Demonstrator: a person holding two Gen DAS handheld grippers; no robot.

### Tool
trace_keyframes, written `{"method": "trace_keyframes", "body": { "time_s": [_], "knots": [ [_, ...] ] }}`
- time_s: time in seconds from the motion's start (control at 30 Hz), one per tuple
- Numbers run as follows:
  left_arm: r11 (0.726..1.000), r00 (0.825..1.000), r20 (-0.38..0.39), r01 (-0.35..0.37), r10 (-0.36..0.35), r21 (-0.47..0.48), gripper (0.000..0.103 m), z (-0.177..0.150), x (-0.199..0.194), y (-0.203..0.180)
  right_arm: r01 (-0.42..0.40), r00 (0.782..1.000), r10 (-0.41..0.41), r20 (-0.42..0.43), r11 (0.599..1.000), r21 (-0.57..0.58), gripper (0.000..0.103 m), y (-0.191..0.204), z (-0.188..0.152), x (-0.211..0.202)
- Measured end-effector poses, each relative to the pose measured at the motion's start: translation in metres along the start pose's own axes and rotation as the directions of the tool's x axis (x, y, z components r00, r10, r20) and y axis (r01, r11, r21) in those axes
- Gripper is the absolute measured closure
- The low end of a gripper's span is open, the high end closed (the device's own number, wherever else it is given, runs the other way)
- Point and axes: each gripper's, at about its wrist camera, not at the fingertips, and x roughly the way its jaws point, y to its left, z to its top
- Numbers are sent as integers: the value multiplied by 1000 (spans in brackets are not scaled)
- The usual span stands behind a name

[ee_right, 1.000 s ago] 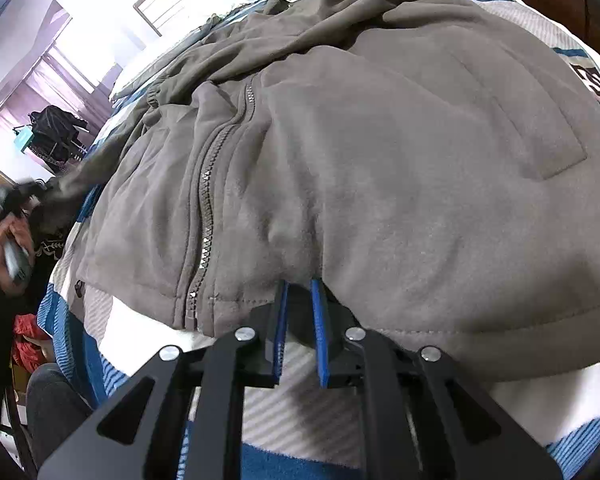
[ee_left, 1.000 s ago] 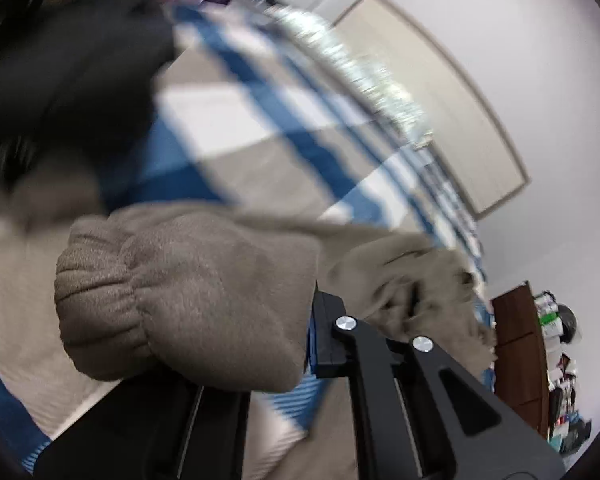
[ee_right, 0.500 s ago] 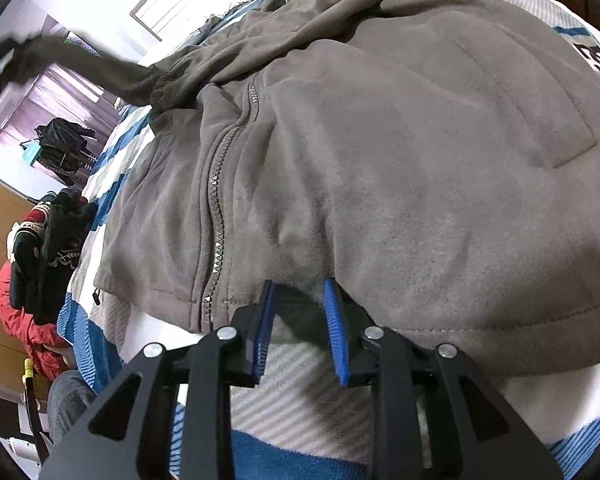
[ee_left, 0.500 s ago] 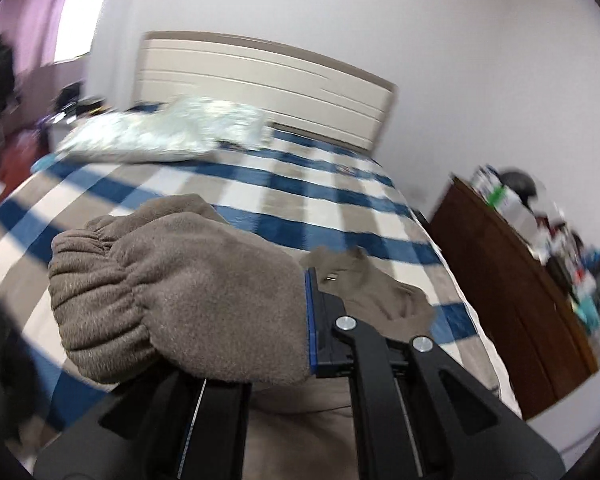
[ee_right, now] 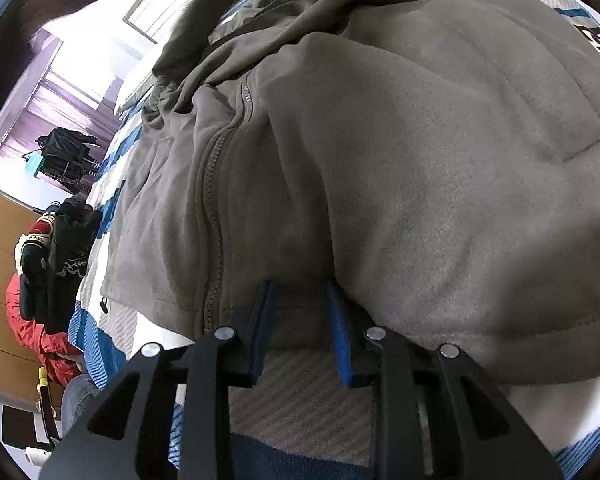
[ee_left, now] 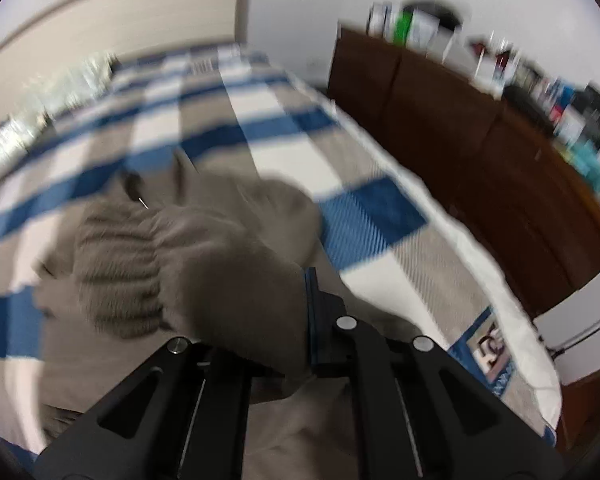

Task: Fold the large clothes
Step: 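Fold the held sleeve across the jacket front and release with the left gripper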

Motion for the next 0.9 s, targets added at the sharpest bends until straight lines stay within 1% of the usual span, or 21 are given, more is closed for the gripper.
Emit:
{"method": "trace_keyframes", "body": {
  "time_s": [0.07, 0.13, 0.17, 0.23, 0.27, 0.33, 0.37, 0.4, 0.47, 0.53, 0.63, 0.7, 0.77, 0.83, 0.87, 0.9],
  "knots": [
    [999, 997, -70, -41, 42, 6, 97, -15, 43, -15, -9, 1000, 9, -2, 1000, 4, 74, -1, 0, -1],
    [995, 990, -111, -85, 90, 48, 97, -25, 69, -25, -20, 1000, 20, -6, 1000, 8, 74, -2, 0, -1],
    [992, 982, -151, -101, 112, 76, 97, -31, 87, -32, -23, 1000, 23, -8, 1000, 9, 74, -2, 0, -2],
    [987, 962, -233, -120, 141, 103, 97, -41, 109, -34, -36, 999, 36, -15, 999, 17, 73, -3, 2, -1],
    [983, 954, -254, -134, 162, 124, 97, -45, 116, -35, -43, 999, 43, -18, 999, 24, 73, -4, 2, -1],
    [979, 950, -259, -144, 177, 141, 96, -44, 117, -35, -52, 998, 53, -23, 998, 31, 73, -6, 3, -1],
    [980, 949, -260, -147, 178, 137, 88, -43, 115, -34, -53, 998, 54, -25, 998, 32, 73, -6, 4, -1],
    [981, 949, -261, -143, 174, 134, 82, -43, 112, -34, -53, 998, 53, -26, 998, 30, 73, -5, 4, -1],
    [982, 951, -263, -127, 161, 141, 45, -43, 97, -37, -54, 998, 55, -26, 998, 25, 73, -5, 4, 0],
    [978, 954, -248, -132, 170, 161, 35, -42, 86, -44, -65, 998, 65, -26, 998, 28, 73, -7, 4, 0],
    [981, 960, -242, -104, 143, 166, 34, -45, 56, -48, -78, 997, 79, -26, 996, 34, 73, -9, 4, 0],
    [985, 967, -229, -75, 111, 158, 33, -54, 30, -47, -81, 996, 82, -24, 996, 38, 73, -10, 5, -1],
    [987, 976, -201, -52, 83, 152, 25, -70, 3, -46, -81, 996, 82, -22, 996, 39, 73, -10, 5, -1],
    [990, 982, -179, -28, 53, 140, 25, -98, -29, -40, -77, 997, 77, -16, 996, 39, 73, -8, 4, -1],
    [991, 983, -180, -20, 44, 130, 25, -110, -39, -37, -73, 997, 74, -14, 997, 39, 73, -8, 3, -1],
    [994, 983, -180, -14, 34, 111, 25, -130, -54, -30, -66, 998, 66, -10, 997, 36, 73, -6, 3, -1]
  ]
}}
